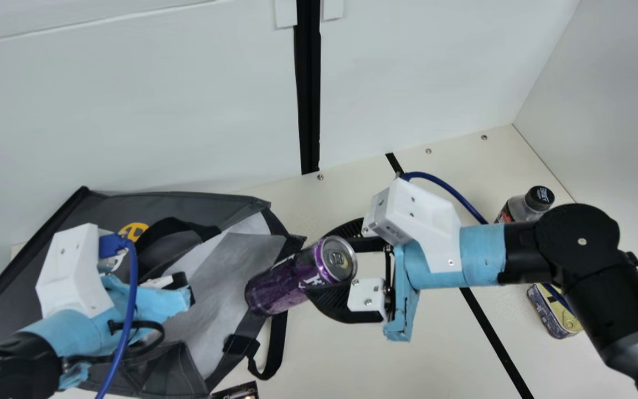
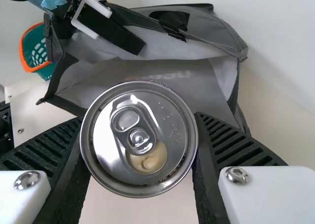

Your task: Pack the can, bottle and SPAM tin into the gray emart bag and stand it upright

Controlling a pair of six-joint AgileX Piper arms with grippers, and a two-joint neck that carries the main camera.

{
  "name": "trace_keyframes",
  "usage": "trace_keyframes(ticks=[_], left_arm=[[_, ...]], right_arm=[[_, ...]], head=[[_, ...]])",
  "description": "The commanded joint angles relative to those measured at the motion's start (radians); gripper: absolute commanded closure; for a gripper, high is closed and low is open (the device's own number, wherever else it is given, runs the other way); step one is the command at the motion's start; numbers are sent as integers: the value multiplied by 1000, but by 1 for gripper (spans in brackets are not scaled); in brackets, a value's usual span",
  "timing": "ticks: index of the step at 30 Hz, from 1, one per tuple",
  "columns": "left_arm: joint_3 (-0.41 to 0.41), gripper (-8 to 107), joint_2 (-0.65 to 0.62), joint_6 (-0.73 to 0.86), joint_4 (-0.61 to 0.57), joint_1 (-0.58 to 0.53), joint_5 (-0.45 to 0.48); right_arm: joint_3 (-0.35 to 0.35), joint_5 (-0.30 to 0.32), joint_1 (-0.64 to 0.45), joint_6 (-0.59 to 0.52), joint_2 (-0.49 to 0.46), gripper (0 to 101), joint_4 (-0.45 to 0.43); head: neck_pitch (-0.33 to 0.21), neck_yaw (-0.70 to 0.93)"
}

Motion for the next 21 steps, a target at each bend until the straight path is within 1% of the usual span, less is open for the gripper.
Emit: trace_keyframes(ticks=[1, 6, 21], left_arm=[[0, 107, 0, 0, 0, 0, 0], [0, 107, 0, 0, 0, 0, 0], [0, 107, 0, 0, 0, 0, 0]], right_arm=[[-5, 3, 2, -10, 13, 101, 13], [-18, -7, 21, -34, 53, 101, 37], [-53, -102, 150, -82, 192, 101, 93]], head=[[-23, -1], [-23, -1], [-23, -1]])
